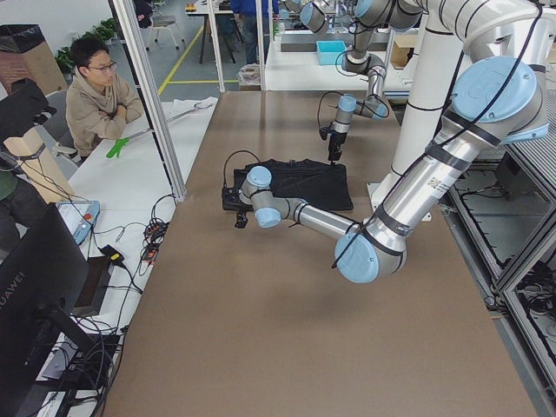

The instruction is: Fold clothes

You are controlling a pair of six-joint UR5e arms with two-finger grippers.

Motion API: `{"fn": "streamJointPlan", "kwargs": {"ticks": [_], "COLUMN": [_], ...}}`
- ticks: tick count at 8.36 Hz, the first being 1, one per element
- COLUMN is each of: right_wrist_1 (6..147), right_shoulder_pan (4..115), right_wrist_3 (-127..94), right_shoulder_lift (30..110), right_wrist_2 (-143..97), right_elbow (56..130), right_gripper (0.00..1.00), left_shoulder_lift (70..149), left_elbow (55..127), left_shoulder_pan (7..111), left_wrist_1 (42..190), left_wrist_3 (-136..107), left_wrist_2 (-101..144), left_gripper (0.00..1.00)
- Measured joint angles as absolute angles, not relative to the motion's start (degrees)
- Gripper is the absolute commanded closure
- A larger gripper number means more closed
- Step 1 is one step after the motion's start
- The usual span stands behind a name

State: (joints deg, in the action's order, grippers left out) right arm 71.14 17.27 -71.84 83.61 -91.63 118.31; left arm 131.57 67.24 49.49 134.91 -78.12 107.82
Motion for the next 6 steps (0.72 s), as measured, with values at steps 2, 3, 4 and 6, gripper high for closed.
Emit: {"fn": "streamJointPlan", "kwargs": {"ticks": [2,3,4,6], "right_wrist_1": [71.2,71.2,71.2,71.1], "right_shoulder_pan": [17.2,17.1,17.0,16.9], "right_wrist_3": [-71.9,-71.9,-71.9,-71.9], "right_shoulder_lift": [83.4,83.3,83.2,83.1], "right_wrist_2": [-91.7,-91.7,-91.7,-91.8], "right_elbow": [118.1,117.9,117.7,117.4], "right_gripper": [0.63,0.74,0.96,1.00], "left_shoulder_lift": [131.6,131.6,131.6,131.6], "left_elbow": [67.2,67.2,67.2,67.2], "left_shoulder_pan": [49.5,49.4,49.3,48.9], "left_wrist_1": [134.9,134.9,134.9,134.9], "left_wrist_3": [-78.2,-78.2,-78.2,-78.3], "left_wrist_2": [107.8,107.8,107.8,107.7], "left_gripper": [0.00,0.00,0.00,0.00]}}
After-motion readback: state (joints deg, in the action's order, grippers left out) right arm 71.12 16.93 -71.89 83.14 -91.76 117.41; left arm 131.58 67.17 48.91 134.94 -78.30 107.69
